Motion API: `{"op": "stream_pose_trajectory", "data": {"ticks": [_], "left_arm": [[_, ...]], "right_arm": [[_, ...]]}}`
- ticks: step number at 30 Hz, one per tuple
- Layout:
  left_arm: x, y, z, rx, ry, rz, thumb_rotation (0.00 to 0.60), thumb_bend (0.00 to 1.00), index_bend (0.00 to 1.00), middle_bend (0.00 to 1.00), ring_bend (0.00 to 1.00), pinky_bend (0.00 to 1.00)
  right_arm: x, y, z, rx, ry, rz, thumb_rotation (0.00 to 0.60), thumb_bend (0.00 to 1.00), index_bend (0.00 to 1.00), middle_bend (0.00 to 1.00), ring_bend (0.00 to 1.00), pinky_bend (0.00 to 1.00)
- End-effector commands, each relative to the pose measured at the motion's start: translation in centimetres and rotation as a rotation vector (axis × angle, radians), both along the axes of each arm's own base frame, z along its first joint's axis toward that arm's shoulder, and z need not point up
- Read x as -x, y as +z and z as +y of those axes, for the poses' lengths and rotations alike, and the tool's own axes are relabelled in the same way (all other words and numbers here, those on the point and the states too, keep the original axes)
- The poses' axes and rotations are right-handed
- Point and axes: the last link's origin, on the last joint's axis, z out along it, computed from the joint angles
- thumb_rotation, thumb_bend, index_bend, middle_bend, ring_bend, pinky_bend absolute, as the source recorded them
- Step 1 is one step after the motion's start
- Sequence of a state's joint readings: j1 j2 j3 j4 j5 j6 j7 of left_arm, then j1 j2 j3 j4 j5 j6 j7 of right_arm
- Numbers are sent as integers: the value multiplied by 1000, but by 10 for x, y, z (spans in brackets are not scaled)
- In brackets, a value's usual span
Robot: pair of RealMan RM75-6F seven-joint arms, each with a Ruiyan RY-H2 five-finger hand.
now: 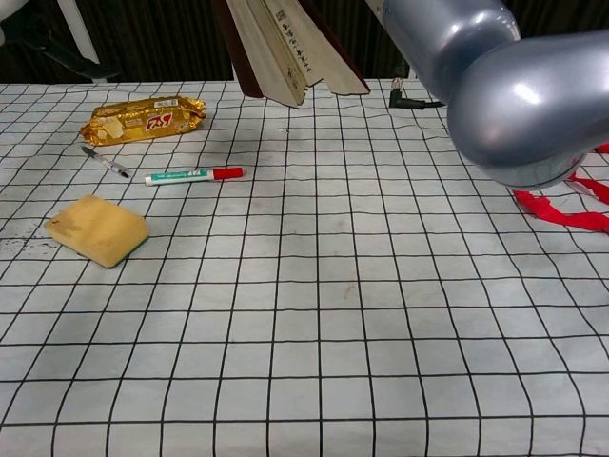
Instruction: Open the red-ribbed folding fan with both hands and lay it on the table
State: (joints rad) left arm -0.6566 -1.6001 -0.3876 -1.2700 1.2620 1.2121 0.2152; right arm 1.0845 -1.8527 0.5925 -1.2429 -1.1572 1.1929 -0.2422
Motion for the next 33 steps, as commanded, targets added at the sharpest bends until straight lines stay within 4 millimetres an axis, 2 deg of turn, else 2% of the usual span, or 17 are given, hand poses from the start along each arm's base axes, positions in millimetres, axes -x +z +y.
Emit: {"op": "stream_pose_trajectory", "data": {"ticks": [1,7,14,19,33], "left_arm": [[-8,-7,8,11,1,-8,600,193,414,90,0,19],[-26,-18,22,27,-19,-9,600,225,419,90,0,19],[-36,-28,31,41,-24,22,600,251,419,90,0,19],[-52,-39,39,57,-41,34,600,274,420,90,0,19],[-63,-60,38,107,-50,28,600,296,475,103,0,19]], "right_arm": [[-3,4,0,3,2,-3,600,486,956,980,993,849],[-7,9,2,-3,4,-11,600,486,956,980,993,849],[-11,11,6,-14,14,-23,600,487,956,980,993,849],[-21,14,16,-31,60,-30,600,486,956,980,993,849],[-28,10,24,-64,70,-40,600,486,956,980,993,849]]}}
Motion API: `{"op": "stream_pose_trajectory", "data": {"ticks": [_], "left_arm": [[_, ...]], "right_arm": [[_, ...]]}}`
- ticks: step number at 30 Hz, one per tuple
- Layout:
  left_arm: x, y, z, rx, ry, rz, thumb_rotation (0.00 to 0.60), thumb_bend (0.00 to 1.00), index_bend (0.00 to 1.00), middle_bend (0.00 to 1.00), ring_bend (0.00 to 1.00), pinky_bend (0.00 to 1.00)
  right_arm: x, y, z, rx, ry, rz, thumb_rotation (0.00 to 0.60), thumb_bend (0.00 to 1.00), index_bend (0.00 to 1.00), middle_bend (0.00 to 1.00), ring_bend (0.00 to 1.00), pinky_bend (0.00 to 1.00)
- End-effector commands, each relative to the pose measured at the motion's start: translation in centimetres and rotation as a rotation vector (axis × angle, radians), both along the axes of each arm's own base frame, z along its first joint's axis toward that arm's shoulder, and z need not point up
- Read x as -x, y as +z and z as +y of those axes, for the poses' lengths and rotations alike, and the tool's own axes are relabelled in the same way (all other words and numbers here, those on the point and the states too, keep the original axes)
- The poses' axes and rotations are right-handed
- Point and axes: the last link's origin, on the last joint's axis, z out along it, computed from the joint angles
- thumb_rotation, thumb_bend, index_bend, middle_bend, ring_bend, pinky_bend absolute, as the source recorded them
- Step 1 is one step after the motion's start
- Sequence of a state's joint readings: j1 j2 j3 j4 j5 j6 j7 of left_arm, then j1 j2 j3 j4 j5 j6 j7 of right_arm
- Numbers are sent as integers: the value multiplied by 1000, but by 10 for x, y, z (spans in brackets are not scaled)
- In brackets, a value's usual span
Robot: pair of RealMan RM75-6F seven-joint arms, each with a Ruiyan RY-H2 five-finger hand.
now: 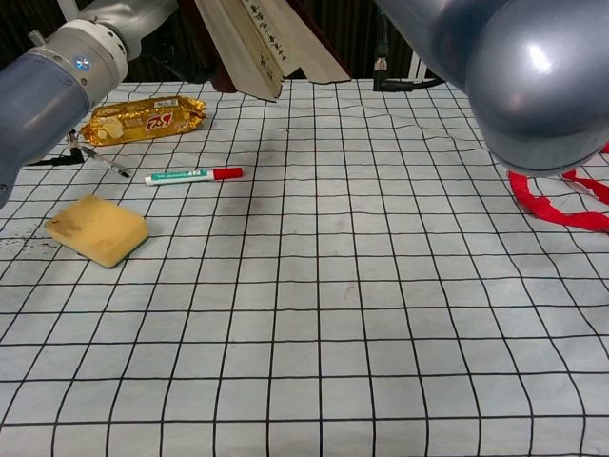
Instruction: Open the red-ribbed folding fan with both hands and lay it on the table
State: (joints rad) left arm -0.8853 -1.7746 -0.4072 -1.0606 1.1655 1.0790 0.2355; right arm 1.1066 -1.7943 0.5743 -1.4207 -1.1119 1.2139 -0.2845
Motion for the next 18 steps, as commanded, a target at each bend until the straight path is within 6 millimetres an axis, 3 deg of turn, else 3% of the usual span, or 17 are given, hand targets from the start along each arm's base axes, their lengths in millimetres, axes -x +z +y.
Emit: {"op": "stream_pose_trajectory", "data": {"ticks": [1,12,18], "left_arm": [[0,-3,-1,3,-5,12,600,297,478,104,0,19],[0,-8,-3,-3,-13,-3,600,398,621,181,0,41],[0,-6,-3,-13,-18,-20,600,405,659,212,0,46]], "right_arm": [[-2,-1,1,-7,-3,-6,600,486,956,980,993,849],[-2,-2,4,-9,2,1,600,486,957,980,993,849],[2,-2,5,-6,6,10,600,486,957,980,993,849]]}}
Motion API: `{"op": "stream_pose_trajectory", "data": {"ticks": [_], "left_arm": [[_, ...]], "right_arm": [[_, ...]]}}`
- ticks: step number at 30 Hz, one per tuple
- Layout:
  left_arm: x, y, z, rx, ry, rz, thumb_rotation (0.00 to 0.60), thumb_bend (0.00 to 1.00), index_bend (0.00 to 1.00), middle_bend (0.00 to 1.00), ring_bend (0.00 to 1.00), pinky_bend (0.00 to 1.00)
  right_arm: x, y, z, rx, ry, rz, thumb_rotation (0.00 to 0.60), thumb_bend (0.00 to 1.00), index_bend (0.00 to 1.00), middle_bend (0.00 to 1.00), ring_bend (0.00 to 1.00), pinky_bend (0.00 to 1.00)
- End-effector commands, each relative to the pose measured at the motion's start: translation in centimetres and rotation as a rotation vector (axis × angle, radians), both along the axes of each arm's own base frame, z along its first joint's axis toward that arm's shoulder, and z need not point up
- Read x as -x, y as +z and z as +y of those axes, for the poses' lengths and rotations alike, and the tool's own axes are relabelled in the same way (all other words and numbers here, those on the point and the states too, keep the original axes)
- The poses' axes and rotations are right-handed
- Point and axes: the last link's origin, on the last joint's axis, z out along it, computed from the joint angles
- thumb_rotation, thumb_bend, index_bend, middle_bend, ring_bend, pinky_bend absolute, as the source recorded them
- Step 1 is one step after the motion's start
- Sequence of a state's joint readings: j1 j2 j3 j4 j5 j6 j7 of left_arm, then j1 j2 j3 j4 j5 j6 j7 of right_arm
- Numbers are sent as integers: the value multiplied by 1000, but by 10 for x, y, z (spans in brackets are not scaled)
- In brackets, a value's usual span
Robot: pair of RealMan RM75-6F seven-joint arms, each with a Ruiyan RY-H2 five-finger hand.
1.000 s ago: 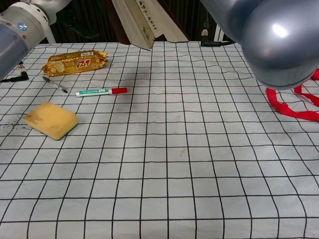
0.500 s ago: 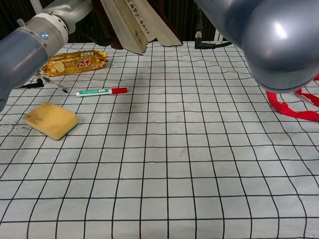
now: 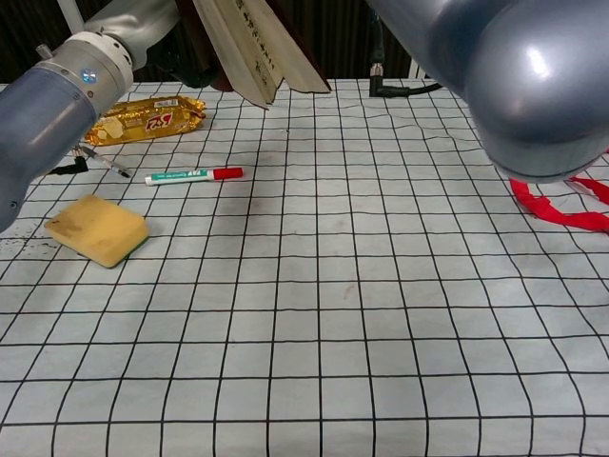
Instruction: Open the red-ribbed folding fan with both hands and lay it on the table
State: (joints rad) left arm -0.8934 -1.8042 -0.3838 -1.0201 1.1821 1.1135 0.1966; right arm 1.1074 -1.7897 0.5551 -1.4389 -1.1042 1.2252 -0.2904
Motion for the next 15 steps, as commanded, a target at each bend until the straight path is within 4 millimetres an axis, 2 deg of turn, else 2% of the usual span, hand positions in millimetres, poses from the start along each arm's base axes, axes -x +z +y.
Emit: {"op": "stream_pose_trajectory", "data": {"ticks": [1,6,14,15], "left_arm": [[-1,2,0,-4,-5,-7,600,405,662,213,0,46],[1,10,-3,-24,-21,-12,600,405,664,213,0,46],[11,33,-3,-70,-15,1,600,403,667,213,0,46],[12,40,-3,-94,-22,10,600,403,668,213,0,46]], "right_arm": [[2,1,0,7,4,8,600,487,957,980,992,849],[15,7,-4,37,-5,38,600,486,957,980,992,849],[63,28,-20,132,-65,125,600,488,957,980,993,849],[82,37,-28,164,-120,138,600,489,957,980,992,849]]}}
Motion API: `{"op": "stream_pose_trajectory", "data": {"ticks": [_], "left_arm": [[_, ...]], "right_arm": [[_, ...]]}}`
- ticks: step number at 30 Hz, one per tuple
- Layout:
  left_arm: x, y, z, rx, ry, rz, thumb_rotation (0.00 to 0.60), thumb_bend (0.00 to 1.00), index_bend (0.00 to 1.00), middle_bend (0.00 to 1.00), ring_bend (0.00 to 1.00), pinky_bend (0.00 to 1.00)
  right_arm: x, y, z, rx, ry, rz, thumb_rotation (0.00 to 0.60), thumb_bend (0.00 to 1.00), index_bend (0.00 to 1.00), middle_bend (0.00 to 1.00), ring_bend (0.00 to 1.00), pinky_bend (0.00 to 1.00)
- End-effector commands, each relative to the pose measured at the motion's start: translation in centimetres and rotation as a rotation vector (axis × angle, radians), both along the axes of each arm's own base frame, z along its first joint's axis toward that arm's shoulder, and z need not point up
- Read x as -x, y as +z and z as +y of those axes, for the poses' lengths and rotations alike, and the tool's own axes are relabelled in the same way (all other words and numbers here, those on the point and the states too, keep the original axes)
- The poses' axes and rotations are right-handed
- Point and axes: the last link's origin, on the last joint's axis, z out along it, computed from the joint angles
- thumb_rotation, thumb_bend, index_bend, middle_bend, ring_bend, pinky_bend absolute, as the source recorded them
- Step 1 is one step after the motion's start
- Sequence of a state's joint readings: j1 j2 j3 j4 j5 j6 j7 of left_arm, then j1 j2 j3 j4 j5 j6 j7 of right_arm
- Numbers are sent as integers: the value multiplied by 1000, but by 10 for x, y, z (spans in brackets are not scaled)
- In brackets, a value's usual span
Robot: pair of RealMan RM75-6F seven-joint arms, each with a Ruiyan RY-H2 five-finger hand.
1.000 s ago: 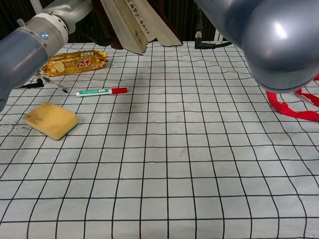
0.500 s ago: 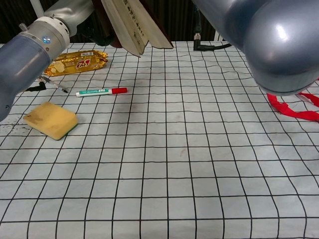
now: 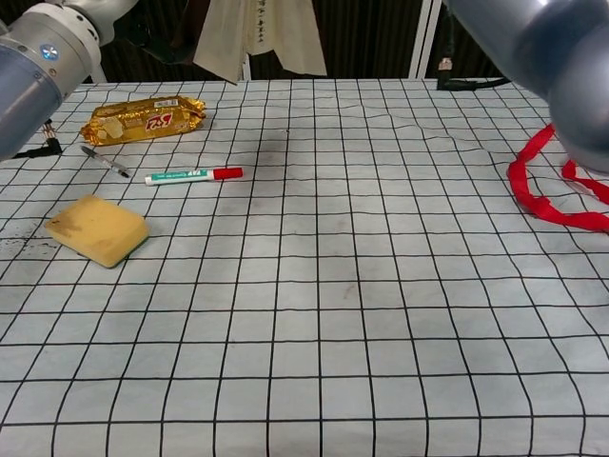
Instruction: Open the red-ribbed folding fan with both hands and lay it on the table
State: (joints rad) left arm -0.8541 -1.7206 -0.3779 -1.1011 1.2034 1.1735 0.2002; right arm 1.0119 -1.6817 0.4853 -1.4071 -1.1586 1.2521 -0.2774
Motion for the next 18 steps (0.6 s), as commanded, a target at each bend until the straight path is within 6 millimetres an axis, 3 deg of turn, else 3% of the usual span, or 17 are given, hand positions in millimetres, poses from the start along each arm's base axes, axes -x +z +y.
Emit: {"op": "stream_pose_trajectory", "data": {"ticks": [1,9,18], "left_arm": [[2,12,0,-32,-6,13,600,403,668,213,0,46],[-2,19,-2,-37,-10,33,600,403,670,213,0,46],[-2,8,-5,-19,-1,51,600,403,670,213,0,46]], "right_arm": [[30,14,-10,51,-71,23,600,489,957,980,992,848],[74,37,-14,114,-130,69,600,491,957,980,992,848],[111,40,-7,130,-162,130,600,490,957,980,992,848]]}}
